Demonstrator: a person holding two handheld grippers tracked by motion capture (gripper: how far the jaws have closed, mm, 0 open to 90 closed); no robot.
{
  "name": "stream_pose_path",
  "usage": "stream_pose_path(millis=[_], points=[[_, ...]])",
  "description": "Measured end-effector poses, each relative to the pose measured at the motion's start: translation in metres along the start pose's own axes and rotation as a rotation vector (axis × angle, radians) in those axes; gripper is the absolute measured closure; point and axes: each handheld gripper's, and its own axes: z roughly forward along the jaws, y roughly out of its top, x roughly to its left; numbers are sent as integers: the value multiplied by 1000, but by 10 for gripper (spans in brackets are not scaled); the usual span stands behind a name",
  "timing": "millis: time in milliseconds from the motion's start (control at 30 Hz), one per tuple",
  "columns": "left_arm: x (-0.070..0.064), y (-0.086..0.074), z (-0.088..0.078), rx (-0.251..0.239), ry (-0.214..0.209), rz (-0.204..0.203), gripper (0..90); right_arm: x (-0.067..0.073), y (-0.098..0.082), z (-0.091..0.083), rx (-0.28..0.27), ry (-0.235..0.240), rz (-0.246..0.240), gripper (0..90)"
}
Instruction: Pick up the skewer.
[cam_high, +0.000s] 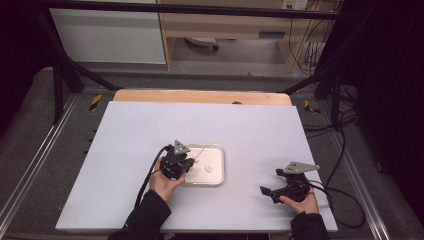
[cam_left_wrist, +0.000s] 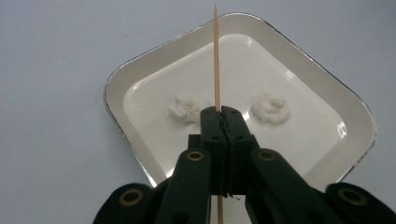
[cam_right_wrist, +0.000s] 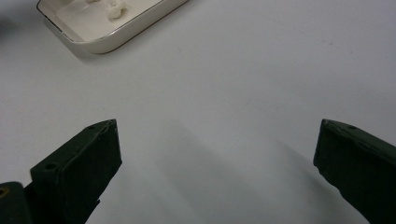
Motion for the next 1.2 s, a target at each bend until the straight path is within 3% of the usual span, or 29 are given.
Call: stream_pose_path(millis=[300,533,633,967,1000,1067,1133,1200], points=[[6,-4,-10,14,-59,56,886,7,7,1,-9,-16,-52,6],[8,-6,-15,25,-101,71,887,12,10,2,3,-45,-92,7],[8,-6,-17,29,-126,83,886,17,14,2,15,-67,-143,9],[2,-1,-25,50,-180,128,886,31,27,5,34,-87,-243,14],[2,-1,-26,54,-188,131,887,35,29,5,44,-94,-272,15],[0,1,-27,58,-200,136,886,37,30,5,50,-98,-287,15],[-2,4,-27,66,-213,145,886,44,33,6,72,-114,-344,16],[-4,6,-27,71,-216,156,887,47,34,6,80,-118,-359,18]])
